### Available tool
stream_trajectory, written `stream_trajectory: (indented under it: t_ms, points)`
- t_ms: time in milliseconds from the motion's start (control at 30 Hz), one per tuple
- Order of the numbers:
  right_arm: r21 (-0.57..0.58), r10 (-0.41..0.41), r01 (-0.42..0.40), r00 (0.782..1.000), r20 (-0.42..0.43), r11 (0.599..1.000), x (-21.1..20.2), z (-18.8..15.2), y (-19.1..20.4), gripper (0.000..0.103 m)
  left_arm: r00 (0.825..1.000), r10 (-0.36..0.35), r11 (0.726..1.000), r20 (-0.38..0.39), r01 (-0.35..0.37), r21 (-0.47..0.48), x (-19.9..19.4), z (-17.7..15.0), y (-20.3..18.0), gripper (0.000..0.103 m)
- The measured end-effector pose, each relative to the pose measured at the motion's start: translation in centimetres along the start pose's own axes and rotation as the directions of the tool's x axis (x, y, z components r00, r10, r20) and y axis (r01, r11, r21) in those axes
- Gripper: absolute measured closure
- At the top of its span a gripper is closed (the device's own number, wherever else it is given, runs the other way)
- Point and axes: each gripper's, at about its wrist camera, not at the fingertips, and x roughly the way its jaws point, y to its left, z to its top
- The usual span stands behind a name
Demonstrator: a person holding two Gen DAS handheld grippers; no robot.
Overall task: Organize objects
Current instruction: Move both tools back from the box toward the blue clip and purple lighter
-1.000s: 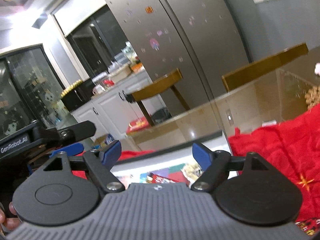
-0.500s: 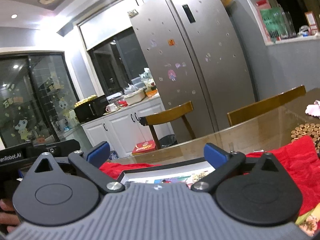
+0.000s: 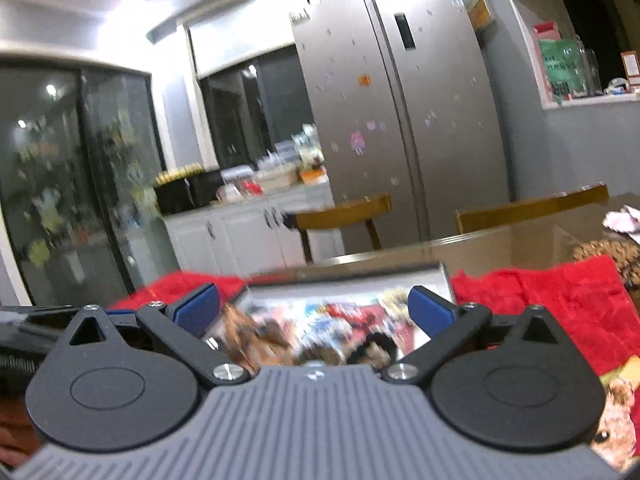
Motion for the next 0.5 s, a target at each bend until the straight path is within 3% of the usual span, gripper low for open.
stream_trajectory:
  t_ms: [100,233,500]
  points:
    - [0.057,0.008,-0.004,0.998,-0.061,0.998,0.8,-0.8,-0.8,0.000,0.997,-0.015,0.999,-0.082,0.019,0.044,2.3,-2.4,-0.5,0.013]
    - [0.107,0.027,-0.017,0.996,-0.090,0.994,1.0,-1.4,-1.8,0.000,0.990,0.020,0.997,-0.143,-0.008,0.079,5.7,-4.9,-0.9,0.013]
    - [0.133,0.014,0.000,0.995,-0.101,0.991,1.3,-1.9,-2.9,0.000,0.969,0.088,0.996,-0.231,-0.083,0.030,10.9,-6.8,-0.3,0.013]
